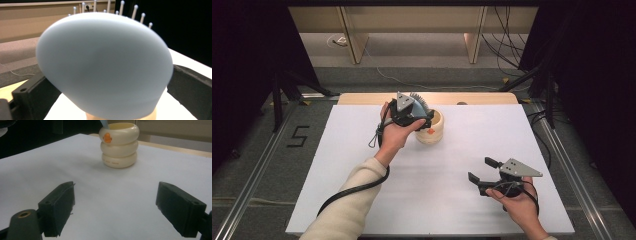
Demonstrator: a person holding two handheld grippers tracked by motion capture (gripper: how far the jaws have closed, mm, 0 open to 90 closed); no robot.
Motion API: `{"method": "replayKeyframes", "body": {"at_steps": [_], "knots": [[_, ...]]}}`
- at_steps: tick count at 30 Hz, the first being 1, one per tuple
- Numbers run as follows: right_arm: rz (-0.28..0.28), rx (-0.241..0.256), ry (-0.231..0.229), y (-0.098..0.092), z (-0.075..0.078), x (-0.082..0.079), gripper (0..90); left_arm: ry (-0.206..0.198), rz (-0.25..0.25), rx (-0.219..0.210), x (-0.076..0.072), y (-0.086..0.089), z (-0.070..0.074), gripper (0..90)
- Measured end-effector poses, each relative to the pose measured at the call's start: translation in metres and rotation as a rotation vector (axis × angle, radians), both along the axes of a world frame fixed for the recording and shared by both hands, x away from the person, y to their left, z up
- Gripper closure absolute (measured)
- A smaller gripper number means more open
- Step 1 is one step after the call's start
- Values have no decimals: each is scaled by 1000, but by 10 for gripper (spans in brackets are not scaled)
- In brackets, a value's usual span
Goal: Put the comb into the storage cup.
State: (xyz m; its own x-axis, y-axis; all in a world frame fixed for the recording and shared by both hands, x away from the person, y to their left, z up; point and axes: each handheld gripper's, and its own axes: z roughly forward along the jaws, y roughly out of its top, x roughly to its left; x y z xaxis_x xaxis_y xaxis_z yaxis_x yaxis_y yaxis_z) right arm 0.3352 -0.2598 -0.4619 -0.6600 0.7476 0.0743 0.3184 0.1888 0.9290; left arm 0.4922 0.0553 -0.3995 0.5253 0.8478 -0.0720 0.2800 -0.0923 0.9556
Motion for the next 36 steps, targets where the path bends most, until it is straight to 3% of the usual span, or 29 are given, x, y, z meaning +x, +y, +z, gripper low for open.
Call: {"method": "replayKeyframes", "body": {"at_steps": [15, 36], "knots": [[2, -4, 0, 1, 0, 0, 164, -8, -2, 8, -11, 12, 6, 0], [-3, 0, 1, 1, 0, 0, 164, 9, 10, 10, -19, 25, -1, 0]]}}
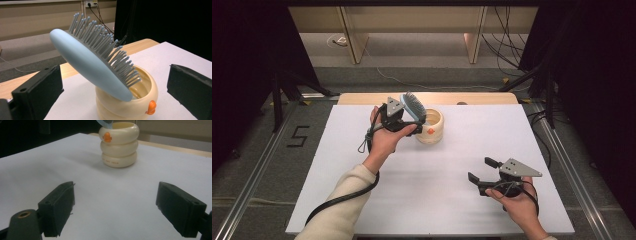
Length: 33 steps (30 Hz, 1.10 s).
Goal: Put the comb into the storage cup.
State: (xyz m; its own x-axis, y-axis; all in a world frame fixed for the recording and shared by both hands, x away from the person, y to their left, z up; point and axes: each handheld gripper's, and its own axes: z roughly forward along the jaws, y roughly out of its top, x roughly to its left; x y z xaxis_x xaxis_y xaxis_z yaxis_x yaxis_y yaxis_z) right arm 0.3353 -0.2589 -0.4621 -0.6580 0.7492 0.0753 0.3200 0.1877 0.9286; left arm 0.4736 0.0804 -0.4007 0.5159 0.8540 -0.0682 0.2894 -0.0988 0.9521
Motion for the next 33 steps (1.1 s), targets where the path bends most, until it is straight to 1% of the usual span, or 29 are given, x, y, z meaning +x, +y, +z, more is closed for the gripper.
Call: {"method": "replayKeyframes", "body": {"at_steps": [7, 18, 19, 21, 25, 28, 33], "knots": [[0, -4, 1, 0, 0, 0, 164, 3, 2, -2, -6, 8, -1, 0], [-1, -4, -3, 0, 0, 0, 164, 11, -6, -7, -18, 22, -4, 0], [-1, -6, -2, 0, 1, 0, 163, 13, -10, -9, -20, 22, -5, 0], [-2, -3, -3, 0, 0, 0, 164, 14, -18, -25, -24, 23, -6, 0], [-1, -6, -2, 0, 1, 0, 163, 11, -43, -32, -33, 24, -6, 0], [-2, -6, -3, 0, 1, 0, 163, 4, -59, -26, -39, 24, -6, 0], [-3, -6, -5, -1, 1, 0, 163, 4, -79, -18, -48, 26, -9, 0]]}}
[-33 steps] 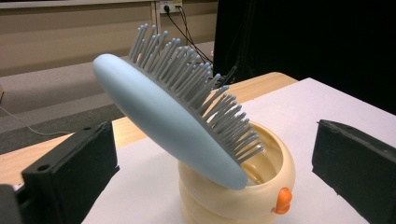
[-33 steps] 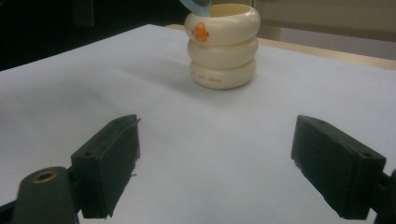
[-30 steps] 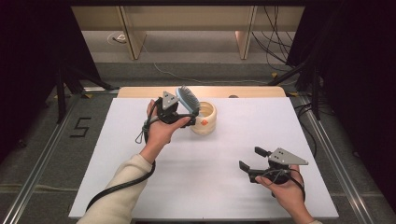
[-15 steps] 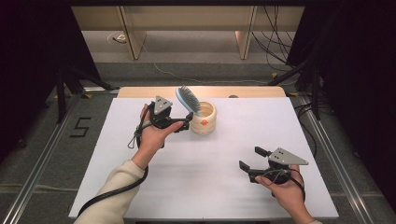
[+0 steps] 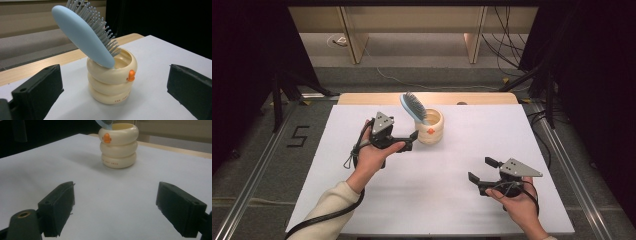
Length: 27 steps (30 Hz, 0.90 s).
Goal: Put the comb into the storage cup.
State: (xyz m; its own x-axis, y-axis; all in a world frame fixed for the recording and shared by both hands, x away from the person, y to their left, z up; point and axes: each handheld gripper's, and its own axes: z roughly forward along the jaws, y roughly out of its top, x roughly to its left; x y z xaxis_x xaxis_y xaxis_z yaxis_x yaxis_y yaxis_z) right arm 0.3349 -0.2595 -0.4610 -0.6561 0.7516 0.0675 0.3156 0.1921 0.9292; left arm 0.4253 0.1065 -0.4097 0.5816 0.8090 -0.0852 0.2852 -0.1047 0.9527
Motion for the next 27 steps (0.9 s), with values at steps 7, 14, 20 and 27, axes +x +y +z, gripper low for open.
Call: {"method": "replayKeyframes", "body": {"at_steps": [7, 14, 20, 27], "knots": [[-1, 6, -5, -1, 0, 0, 163, 2, -16, -5, -10, 5, -4, 0], [-3, 5, -7, -1, 1, 0, 164, 5, -28, 1, -21, 11, -7, 0], [-2, 3, -11, -2, 2, 0, 164, 0, -51, 10, -30, 15, -10, 0], [2, 0, -13, -3, 3, 0, 164, -1, -63, 13, -40, 20, -13, 0]]}}
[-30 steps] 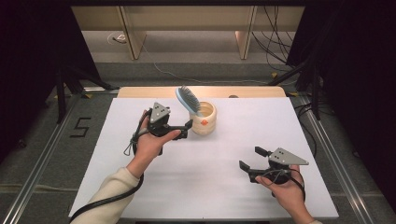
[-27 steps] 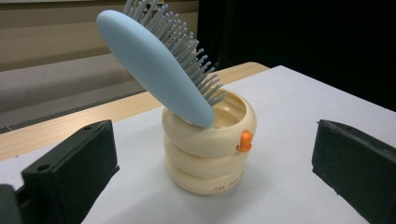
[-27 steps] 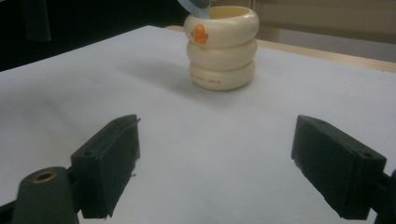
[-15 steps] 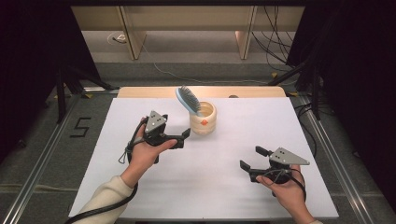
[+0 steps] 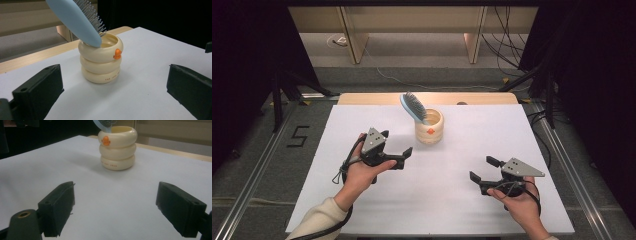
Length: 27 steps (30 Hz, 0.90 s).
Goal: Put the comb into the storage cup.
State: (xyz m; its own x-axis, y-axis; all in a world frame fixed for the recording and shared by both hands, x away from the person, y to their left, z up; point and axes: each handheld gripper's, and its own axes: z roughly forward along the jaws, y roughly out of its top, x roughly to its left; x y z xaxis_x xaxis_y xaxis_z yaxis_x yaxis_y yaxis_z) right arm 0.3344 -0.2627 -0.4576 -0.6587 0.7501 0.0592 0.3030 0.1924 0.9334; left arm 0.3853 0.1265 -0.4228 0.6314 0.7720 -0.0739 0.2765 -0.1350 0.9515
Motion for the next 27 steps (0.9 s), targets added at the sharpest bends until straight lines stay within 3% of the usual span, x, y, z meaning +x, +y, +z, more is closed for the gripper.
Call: {"method": "replayKeyframes", "body": {"at_steps": [16, 27], "knots": [[4, 7, 0, -2, 0, 0, 164, -18, -19, 39, -18, 15, -12, 6], [-2, 4, 0, -6, -1, -1, 164, 4, -4, 66, -31, 36, -25, 6]]}}
